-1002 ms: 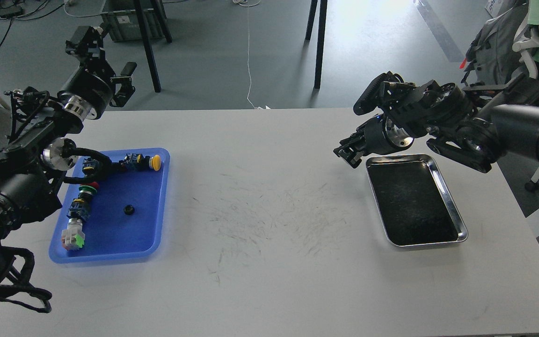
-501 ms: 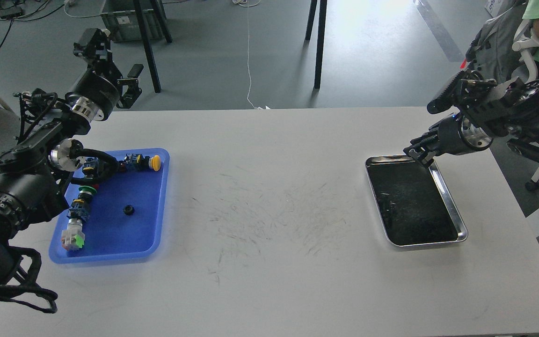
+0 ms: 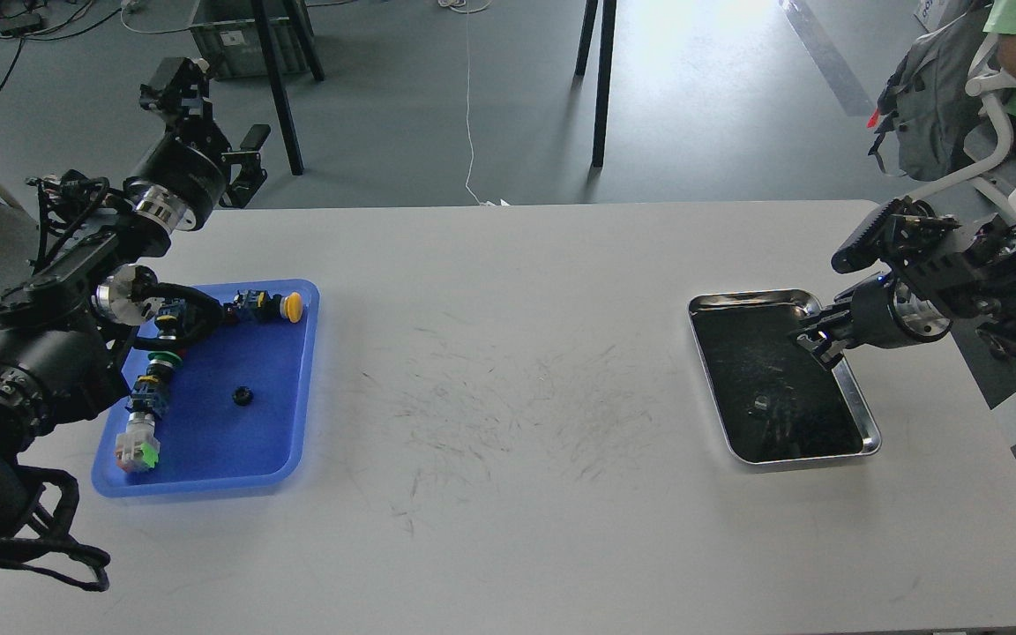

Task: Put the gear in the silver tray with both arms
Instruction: 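Lift the gear and carry it over the silver tray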

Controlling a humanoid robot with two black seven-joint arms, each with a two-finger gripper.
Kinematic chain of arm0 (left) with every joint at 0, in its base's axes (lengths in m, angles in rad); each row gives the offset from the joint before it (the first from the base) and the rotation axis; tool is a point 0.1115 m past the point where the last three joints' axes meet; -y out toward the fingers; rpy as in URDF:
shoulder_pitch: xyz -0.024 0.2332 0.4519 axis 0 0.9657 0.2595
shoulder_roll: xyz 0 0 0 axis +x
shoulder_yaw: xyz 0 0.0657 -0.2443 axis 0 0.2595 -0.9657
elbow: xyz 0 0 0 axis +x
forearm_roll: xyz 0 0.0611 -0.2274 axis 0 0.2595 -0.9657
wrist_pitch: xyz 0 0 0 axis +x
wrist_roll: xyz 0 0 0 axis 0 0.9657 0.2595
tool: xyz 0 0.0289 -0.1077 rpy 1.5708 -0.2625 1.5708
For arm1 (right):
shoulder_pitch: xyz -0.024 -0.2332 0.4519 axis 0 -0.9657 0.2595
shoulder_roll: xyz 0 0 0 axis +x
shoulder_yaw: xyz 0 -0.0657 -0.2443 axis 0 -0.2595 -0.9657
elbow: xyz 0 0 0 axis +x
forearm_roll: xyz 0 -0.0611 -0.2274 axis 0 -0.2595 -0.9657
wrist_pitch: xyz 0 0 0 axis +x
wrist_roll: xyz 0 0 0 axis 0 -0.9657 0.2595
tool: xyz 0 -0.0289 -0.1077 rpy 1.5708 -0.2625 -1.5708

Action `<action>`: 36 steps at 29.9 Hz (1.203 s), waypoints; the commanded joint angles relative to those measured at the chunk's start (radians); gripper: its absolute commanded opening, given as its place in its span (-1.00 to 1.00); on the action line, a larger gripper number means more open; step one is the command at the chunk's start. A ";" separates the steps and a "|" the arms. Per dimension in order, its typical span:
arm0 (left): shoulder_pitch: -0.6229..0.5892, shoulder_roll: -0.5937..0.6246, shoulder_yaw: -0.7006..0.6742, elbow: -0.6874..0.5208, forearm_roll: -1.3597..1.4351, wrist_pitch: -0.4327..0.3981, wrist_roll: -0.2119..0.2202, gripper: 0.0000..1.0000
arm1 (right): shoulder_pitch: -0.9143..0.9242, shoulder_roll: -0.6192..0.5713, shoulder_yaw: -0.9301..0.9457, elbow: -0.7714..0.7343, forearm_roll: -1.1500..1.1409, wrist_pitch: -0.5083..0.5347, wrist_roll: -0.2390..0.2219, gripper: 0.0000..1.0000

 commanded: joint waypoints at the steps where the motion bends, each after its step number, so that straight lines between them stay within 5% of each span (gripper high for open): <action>1: 0.002 0.000 0.001 0.001 0.000 0.000 0.000 0.97 | -0.006 0.009 0.004 -0.012 0.000 -0.007 0.000 -0.95; 13: 0.002 0.002 -0.001 0.010 0.000 0.000 0.000 0.97 | -0.027 0.059 0.012 -0.015 0.002 -0.029 0.000 -0.92; 26: 0.003 0.003 -0.002 0.016 -0.001 0.000 0.000 0.97 | -0.027 0.059 0.016 -0.015 0.011 -0.041 0.000 -0.25; 36: 0.011 0.018 -0.022 0.021 -0.033 0.000 0.000 0.97 | -0.027 0.057 0.044 -0.017 0.017 -0.041 0.000 -0.06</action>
